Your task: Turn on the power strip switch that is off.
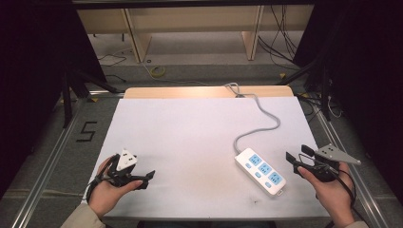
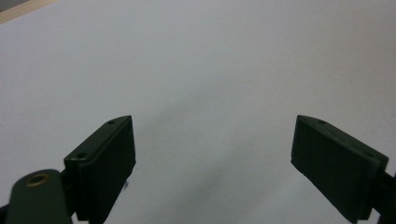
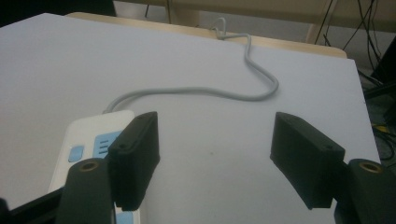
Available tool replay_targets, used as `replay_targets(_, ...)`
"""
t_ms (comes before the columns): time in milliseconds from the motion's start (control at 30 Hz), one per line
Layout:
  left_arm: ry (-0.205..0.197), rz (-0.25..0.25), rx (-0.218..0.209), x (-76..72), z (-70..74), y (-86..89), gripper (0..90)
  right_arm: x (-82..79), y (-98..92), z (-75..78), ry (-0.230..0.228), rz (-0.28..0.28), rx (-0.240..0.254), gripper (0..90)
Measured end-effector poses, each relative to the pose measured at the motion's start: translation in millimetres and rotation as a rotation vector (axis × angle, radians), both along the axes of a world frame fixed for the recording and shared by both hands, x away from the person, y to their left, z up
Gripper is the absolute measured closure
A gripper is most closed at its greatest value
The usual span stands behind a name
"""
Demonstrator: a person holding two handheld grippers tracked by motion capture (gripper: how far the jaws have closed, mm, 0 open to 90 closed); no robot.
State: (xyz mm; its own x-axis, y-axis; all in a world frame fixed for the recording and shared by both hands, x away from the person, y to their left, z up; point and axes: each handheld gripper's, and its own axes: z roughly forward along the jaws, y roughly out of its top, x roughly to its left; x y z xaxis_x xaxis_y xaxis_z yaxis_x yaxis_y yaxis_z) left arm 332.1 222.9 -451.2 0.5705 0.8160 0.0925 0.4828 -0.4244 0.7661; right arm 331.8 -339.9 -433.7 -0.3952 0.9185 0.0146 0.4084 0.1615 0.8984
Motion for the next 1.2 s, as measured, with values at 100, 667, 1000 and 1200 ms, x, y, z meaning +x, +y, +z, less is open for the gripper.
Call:
replay_targets(100, 0.002, -0.001, 0.000, 0.1, -0.2, 0.2, 13.6, -0.6, -1.7, 1.4, -0.001, -0.008, -0.001, 34.6)
replay_targets(667, 0.009, 0.001, -0.002, 1.0, -1.1, 1.5, 14.1, 3.2, -11.7, 8.8, 0.016, -0.058, -0.020, 59.5)
replay_targets(1000, 0.010, 0.000, -0.006, 1.3, -1.8, 0.9, 14.6, 4.4, -9.9, 13.5, 0.027, -0.047, -0.012, 82.6)
replay_targets(1200, 0.011, 0.000, -0.005, 1.3, -1.8, 0.7, 14.7, 5.0, -7.5, 15.7, 0.036, -0.037, -0.031, 90.0)
